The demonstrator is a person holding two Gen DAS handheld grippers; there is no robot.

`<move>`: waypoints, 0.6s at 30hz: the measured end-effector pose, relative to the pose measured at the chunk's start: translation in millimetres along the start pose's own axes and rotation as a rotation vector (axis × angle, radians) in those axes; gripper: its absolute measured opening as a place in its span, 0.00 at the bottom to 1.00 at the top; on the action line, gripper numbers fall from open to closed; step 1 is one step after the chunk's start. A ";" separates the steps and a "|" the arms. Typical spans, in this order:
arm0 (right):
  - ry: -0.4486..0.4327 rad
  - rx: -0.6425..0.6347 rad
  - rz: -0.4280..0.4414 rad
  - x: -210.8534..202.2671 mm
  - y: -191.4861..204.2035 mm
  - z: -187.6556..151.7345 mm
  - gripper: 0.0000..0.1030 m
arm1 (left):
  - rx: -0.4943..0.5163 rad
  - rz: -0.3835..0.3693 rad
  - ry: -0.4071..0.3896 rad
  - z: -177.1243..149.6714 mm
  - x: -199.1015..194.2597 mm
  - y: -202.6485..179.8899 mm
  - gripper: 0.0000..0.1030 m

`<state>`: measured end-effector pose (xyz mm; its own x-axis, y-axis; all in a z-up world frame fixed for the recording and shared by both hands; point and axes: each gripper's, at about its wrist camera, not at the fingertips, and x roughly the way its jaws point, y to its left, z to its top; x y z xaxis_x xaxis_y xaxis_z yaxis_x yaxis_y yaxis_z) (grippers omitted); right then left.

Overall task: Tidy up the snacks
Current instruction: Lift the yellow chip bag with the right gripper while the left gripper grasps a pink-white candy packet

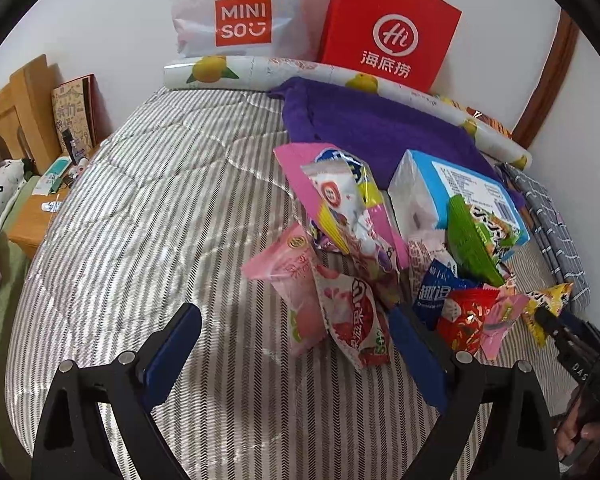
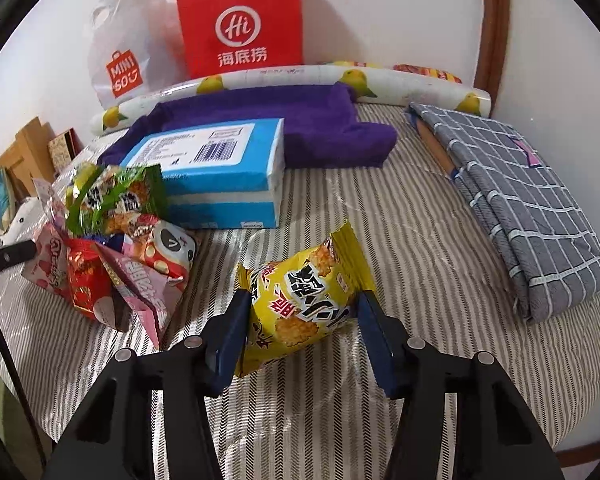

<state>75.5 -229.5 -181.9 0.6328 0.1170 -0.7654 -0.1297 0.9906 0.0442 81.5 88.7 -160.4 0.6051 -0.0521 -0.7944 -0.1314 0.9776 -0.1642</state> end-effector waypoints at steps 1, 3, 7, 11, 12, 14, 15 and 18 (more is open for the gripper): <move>-0.003 0.000 -0.003 -1.4 -0.6 0.2 0.52 | -0.001 -0.008 0.006 -0.5 1.3 -0.5 0.87; -0.010 0.006 -0.004 -4.4 -2.6 0.5 0.52 | -0.002 -0.006 0.014 -2.0 2.6 -0.6 0.84; -0.013 0.023 -0.004 -6.3 -6.5 -0.7 0.52 | -0.003 -0.002 0.015 -3.4 2.8 1.0 0.70; -0.006 0.034 0.006 -3.5 -7.9 -2.0 0.52 | 0.024 -0.034 0.018 -4.9 1.3 -6.8 0.66; -0.005 0.034 0.006 -3.2 -7.5 -2.7 0.52 | 0.041 -0.032 0.015 -5.1 1.2 -11.2 0.65; -0.005 0.036 0.008 -2.4 -7.6 -3.2 0.52 | 0.066 -0.025 0.017 -4.7 3.3 -18.8 0.60; -0.003 0.038 0.008 -2.0 -7.6 -3.7 0.52 | 0.077 -0.022 0.023 -4.4 5.8 -22.6 0.53; -0.002 0.048 0.008 -2.1 -9.7 -4.4 0.52 | 0.090 -0.005 0.029 -4.1 10.7 -26.3 0.43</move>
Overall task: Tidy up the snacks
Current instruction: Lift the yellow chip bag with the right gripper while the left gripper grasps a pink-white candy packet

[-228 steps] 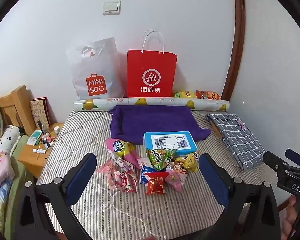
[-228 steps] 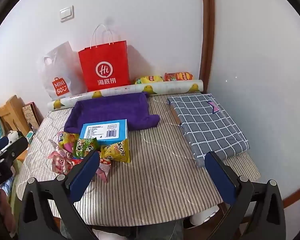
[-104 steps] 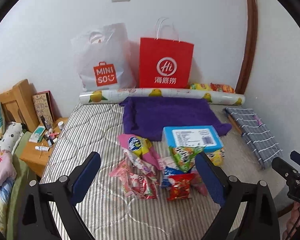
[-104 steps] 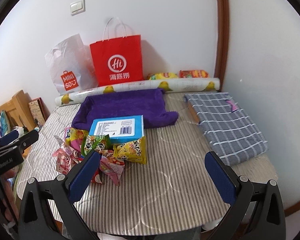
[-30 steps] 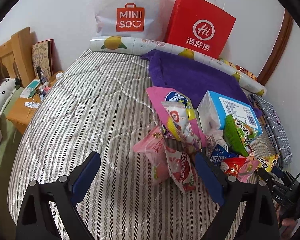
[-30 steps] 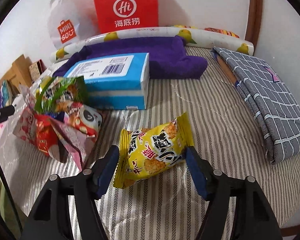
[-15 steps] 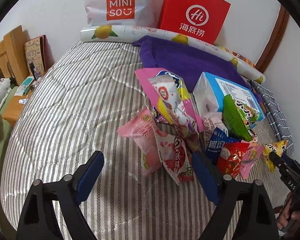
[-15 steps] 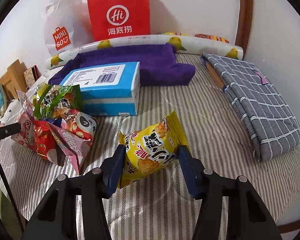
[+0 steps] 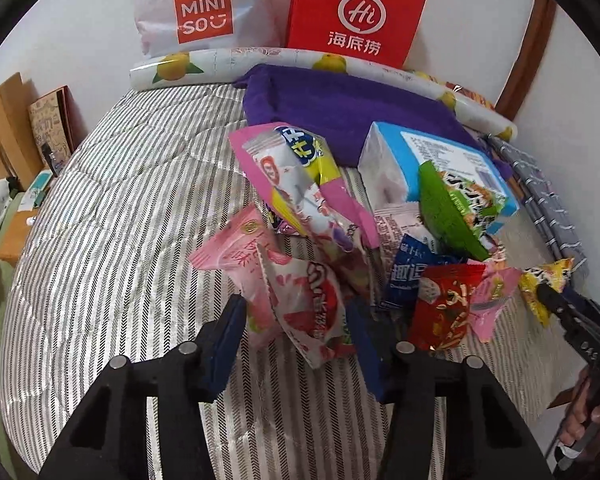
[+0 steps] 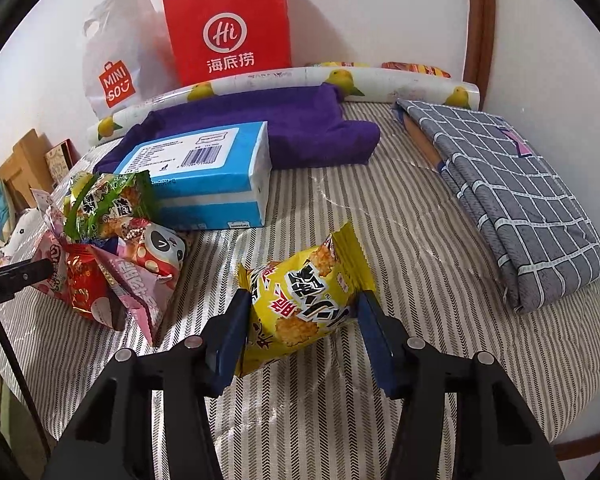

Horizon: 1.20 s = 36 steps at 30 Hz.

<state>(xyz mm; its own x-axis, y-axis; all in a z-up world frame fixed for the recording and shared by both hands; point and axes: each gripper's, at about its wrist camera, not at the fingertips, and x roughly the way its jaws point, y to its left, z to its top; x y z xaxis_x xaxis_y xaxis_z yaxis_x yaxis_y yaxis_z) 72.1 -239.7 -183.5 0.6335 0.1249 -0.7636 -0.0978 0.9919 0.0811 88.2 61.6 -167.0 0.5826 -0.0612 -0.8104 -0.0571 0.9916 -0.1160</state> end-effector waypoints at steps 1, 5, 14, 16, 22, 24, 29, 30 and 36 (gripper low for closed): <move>0.000 0.005 0.002 -0.3 -1.0 -0.2 0.52 | 0.003 0.015 -0.004 0.0 0.0 -0.2 0.39; -0.001 0.011 0.002 -1.2 -2.1 -1.1 0.52 | -0.015 -0.016 0.003 -1.0 -7.6 9.0 0.12; -0.010 0.029 0.008 -7.7 -2.7 -3.3 0.52 | -0.047 -0.052 0.014 -21.6 -29.5 25.6 0.08; -0.016 0.030 0.007 -11.9 -3.0 -4.1 0.52 | -0.060 -0.046 0.022 -27.7 -35.2 32.5 0.08; -0.023 0.032 0.005 -20.7 -2.7 -7.1 0.52 | -0.106 -0.074 0.048 -33.2 -33.0 45.6 0.09; -0.026 0.032 0.004 -23.5 -3.0 -7.4 0.52 | -0.115 -0.117 0.052 -32.6 -31.3 44.8 0.29; -0.036 0.035 -0.001 -30.7 -5.9 -7.9 0.52 | -0.108 -0.110 0.026 -29.3 -28.7 34.9 0.55; -0.037 0.037 -0.003 -31.6 -6.7 -8.1 0.52 | -0.104 -0.108 0.034 -28.2 -25.4 32.1 0.56; -0.033 0.041 -0.017 -34.5 -11.7 -8.5 0.52 | -0.084 -0.010 0.068 -30.4 -4.7 21.1 0.55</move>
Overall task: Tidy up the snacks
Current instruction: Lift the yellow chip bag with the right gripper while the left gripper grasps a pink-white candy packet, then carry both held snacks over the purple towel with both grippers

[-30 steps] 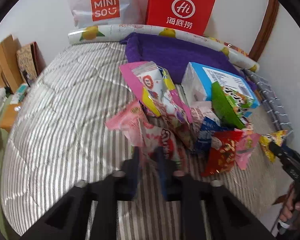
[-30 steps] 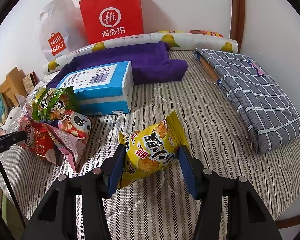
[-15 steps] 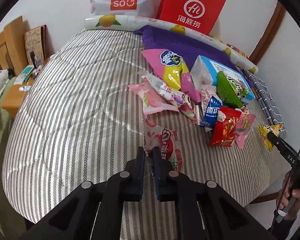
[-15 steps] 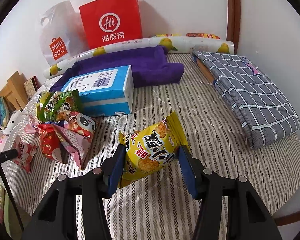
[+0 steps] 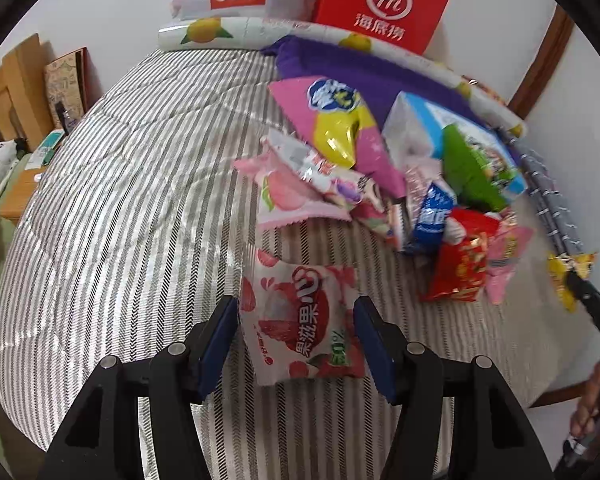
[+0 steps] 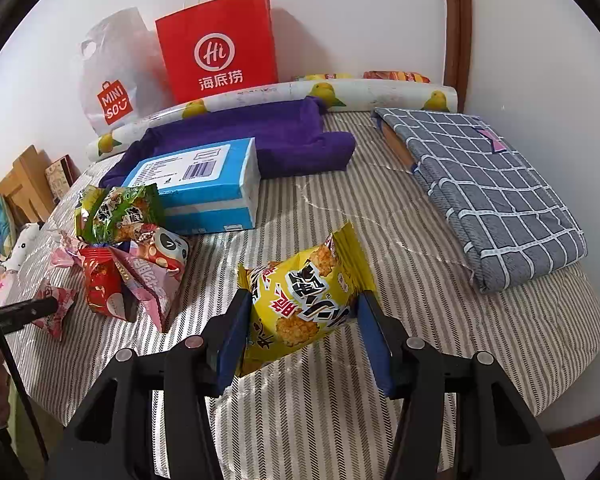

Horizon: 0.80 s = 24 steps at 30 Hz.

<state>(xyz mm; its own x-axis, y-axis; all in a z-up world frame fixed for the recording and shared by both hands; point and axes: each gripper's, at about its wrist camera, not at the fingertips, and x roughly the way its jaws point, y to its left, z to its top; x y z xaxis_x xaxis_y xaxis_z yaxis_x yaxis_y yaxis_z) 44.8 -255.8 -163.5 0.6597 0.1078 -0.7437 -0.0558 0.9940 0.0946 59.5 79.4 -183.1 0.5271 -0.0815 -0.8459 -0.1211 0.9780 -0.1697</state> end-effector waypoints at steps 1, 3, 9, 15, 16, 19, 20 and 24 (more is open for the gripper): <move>0.000 0.001 -0.004 -0.8 -1.1 0.3 0.52 | -0.001 0.009 -0.016 -0.6 -0.6 -1.3 0.54; 0.003 0.003 -0.012 -2.4 -3.0 1.1 0.52 | 0.013 0.025 -0.020 -0.6 0.0 -5.4 0.42; -0.006 0.004 -0.025 -12.4 -3.4 8.0 0.52 | 0.015 -0.004 -0.013 2.0 -10.7 -5.4 0.31; -0.021 -0.007 -0.016 -22.4 3.0 15.9 0.50 | 0.014 -0.020 -0.037 5.6 -33.4 1.6 0.30; -0.023 -0.007 -0.007 -24.6 3.9 17.7 0.50 | 0.011 -0.023 -0.042 6.8 -37.1 2.3 0.30; -0.032 -0.010 0.005 -31.3 7.1 24.0 0.49 | 0.011 -0.036 -0.067 13.5 -50.7 1.6 0.30; -0.034 -0.015 0.005 -33.7 8.9 26.6 0.49 | 0.015 -0.041 -0.073 16.5 -54.7 0.5 0.30; -0.046 -0.033 0.028 -43.5 17.4 37.9 0.49 | 0.026 -0.083 -0.092 31.1 -67.0 -9.6 0.30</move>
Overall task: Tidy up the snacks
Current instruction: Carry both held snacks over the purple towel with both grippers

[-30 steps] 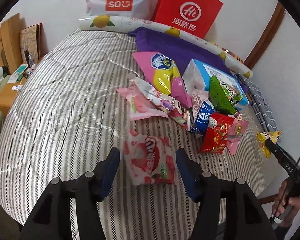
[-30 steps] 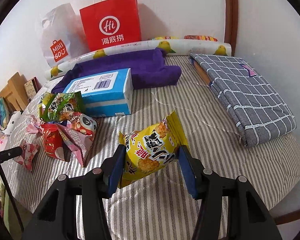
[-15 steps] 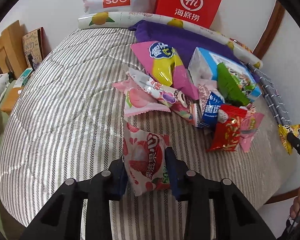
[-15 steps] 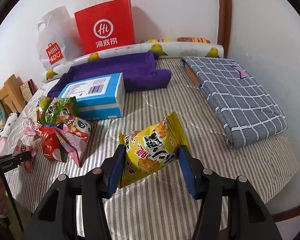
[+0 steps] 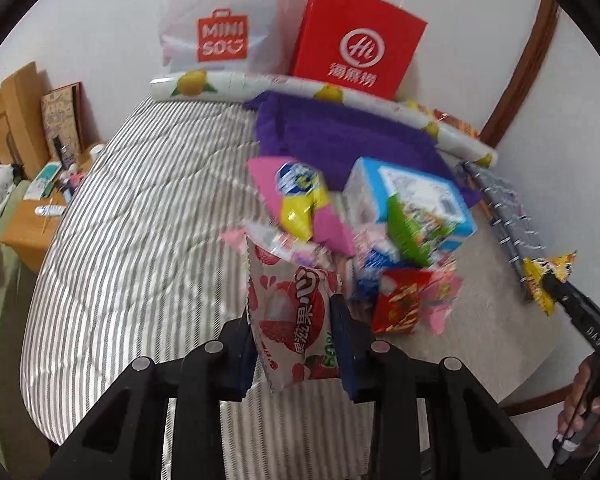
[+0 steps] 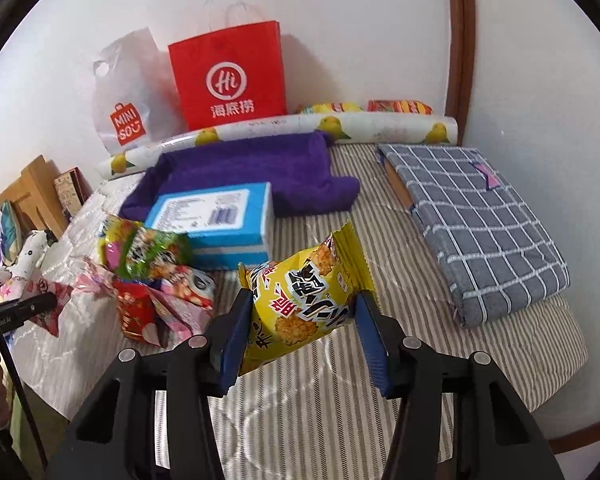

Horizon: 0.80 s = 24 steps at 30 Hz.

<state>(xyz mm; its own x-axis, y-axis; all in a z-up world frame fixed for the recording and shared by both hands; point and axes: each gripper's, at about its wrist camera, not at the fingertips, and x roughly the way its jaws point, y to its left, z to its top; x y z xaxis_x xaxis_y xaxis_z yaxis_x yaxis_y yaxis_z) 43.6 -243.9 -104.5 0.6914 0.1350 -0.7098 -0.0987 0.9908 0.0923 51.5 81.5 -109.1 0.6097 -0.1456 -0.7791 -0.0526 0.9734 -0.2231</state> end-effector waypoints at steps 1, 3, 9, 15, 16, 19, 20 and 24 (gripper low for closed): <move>-0.005 -0.006 0.006 -2.3 2.7 3.6 0.49 | 0.006 -0.009 -0.005 4.4 -1.5 -4.1 0.30; -0.016 -0.016 0.016 -6.4 9.0 10.3 0.49 | 0.018 -0.031 -0.017 13.8 -5.2 -13.3 0.30; -0.044 -0.029 0.054 -11.7 22.0 35.4 0.49 | 0.061 -0.079 -0.039 43.8 -6.7 -40.2 0.30; -0.064 -0.041 0.076 -6.4 29.9 64.8 0.49 | 0.091 -0.120 -0.047 74.2 1.4 -64.5 0.30; -0.068 -0.044 0.077 -5.1 30.8 69.5 0.49 | 0.096 -0.127 -0.048 78.8 2.7 -67.5 0.30; -0.080 -0.045 0.088 0.0 32.1 84.5 0.49 | 0.107 -0.150 -0.052 94.1 7.0 -75.0 0.30; -0.084 -0.046 0.094 3.0 33.1 90.7 0.49 | 0.109 -0.154 -0.053 98.6 7.9 -76.6 0.31; -0.096 -0.056 0.102 14.0 37.0 108.1 0.49 | 0.120 -0.145 -0.067 118.3 13.3 -81.7 0.31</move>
<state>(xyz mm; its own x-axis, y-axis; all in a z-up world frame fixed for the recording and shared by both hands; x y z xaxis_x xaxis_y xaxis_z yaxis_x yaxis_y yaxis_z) 127.1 -204.7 -35.5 0.7408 0.2373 -0.6284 -0.2099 0.9705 0.1190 157.5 20.9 -31.9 0.6552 -0.2775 -0.7027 0.1318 0.9578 -0.2554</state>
